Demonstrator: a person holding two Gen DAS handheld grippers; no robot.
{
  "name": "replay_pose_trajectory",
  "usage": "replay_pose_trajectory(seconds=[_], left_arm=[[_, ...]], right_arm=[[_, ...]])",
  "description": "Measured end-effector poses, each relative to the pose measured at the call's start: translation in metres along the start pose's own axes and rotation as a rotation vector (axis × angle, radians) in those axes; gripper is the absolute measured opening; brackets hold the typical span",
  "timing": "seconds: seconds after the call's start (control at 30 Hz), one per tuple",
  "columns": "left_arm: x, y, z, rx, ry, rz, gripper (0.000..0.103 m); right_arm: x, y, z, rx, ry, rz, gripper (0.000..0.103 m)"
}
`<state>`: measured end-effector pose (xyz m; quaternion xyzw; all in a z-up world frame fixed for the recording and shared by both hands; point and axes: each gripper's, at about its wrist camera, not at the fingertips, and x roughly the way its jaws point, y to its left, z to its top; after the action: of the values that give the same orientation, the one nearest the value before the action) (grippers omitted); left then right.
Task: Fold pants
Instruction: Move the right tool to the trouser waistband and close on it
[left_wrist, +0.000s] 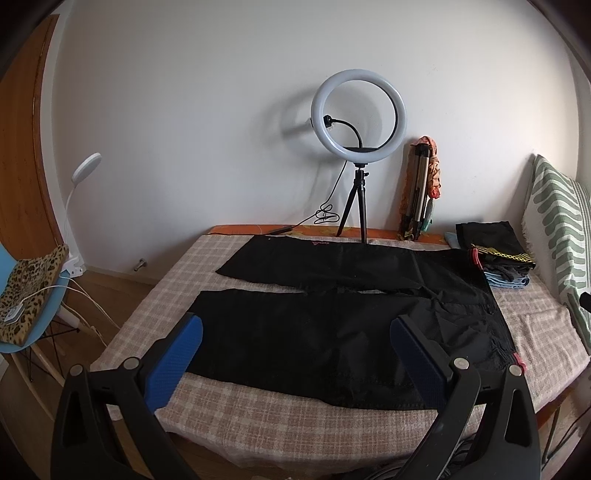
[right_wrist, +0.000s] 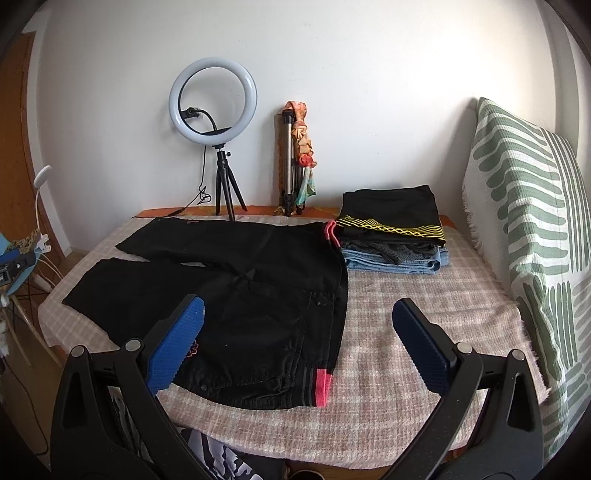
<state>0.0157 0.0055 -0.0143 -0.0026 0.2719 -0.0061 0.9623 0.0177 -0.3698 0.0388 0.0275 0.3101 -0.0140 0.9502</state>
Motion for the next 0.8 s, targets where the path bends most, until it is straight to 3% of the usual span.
replay_pose_trajectory(seconds=[0.5, 0.8], left_arm=[[0.053, 0.066, -0.002, -0.030, 0.102, 0.055, 0.102], [0.093, 0.077, 0.016, -0.032, 0.142, 0.055, 0.102]], right_arm=[[0.058, 0.010, 0.042, -0.128, 0.047, 0.090, 0.103], [0.115, 0.021, 0.076, -0.193, 0.077, 0.171, 0.103]])
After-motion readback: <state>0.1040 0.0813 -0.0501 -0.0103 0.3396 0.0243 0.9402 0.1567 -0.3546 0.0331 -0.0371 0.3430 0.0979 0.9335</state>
